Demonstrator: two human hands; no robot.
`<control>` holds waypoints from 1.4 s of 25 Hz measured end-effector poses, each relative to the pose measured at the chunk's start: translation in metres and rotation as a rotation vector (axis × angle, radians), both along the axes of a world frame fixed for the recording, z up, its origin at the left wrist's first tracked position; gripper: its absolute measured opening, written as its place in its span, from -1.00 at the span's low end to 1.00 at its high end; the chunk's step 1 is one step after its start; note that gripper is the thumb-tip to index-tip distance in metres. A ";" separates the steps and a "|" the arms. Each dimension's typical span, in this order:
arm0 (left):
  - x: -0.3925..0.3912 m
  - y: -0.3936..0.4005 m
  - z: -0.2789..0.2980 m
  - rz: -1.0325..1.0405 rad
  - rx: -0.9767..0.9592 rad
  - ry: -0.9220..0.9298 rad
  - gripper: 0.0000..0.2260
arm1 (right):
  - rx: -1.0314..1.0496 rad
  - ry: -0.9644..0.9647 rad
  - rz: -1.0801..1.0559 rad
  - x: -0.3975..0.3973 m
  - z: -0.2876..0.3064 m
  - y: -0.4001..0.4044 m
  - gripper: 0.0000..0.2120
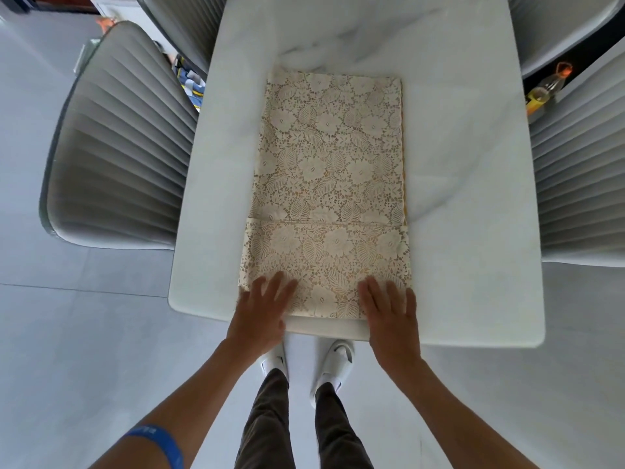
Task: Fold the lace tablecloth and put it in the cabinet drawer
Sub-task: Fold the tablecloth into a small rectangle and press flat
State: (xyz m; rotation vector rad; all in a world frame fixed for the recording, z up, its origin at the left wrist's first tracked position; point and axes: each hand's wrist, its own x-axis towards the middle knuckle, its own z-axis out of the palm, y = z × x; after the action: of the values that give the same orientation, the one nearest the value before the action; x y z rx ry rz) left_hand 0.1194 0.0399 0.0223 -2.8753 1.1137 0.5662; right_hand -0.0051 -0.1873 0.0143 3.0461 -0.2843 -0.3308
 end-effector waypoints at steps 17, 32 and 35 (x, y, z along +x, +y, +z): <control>0.013 -0.012 0.105 0.076 0.239 0.298 -0.87 | 0.385 0.344 -0.173 0.027 0.105 -0.029 -0.86; 0.170 -0.028 0.010 0.902 -0.447 0.737 -0.55 | 0.348 0.293 -0.401 0.174 0.021 -0.126 -0.65; 0.153 -0.020 -0.003 0.938 -0.544 0.602 -0.74 | 0.316 0.204 -0.429 0.172 0.012 -0.125 -0.65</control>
State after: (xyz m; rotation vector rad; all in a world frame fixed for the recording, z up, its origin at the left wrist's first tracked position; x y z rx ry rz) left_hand 0.2724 0.0203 0.0189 -3.7282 -0.2932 1.3856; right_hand 0.1667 -0.3126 0.0266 3.1870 -0.9588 -0.7717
